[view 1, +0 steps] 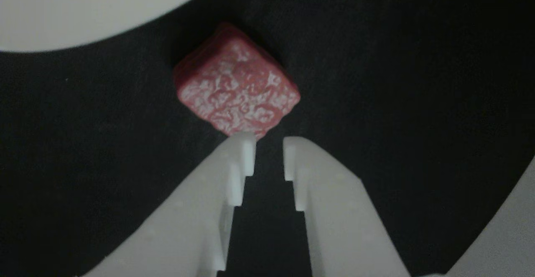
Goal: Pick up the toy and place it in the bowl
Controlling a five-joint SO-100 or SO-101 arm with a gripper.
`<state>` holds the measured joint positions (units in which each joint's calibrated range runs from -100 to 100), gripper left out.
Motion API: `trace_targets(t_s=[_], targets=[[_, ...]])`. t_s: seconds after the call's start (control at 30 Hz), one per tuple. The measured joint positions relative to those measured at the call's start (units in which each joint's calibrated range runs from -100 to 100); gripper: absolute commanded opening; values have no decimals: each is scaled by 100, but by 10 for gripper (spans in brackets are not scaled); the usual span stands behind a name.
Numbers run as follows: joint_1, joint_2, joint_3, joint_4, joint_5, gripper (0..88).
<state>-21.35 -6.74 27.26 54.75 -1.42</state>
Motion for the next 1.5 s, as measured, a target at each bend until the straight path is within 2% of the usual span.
trace_targets(t_s=[0.17, 0.5, 1.03, 1.3, 1.33, 1.5], targets=[[0, 0, -397, 498, -10, 24], [133, 158, -425, 684, 201, 24], [158, 341, -491, 684, 252, 30], [141, 341, -491, 684, 1210, 30], [158, 341, -491, 684, 1493, 30], [67, 341, -491, 684, 1853, 30]])
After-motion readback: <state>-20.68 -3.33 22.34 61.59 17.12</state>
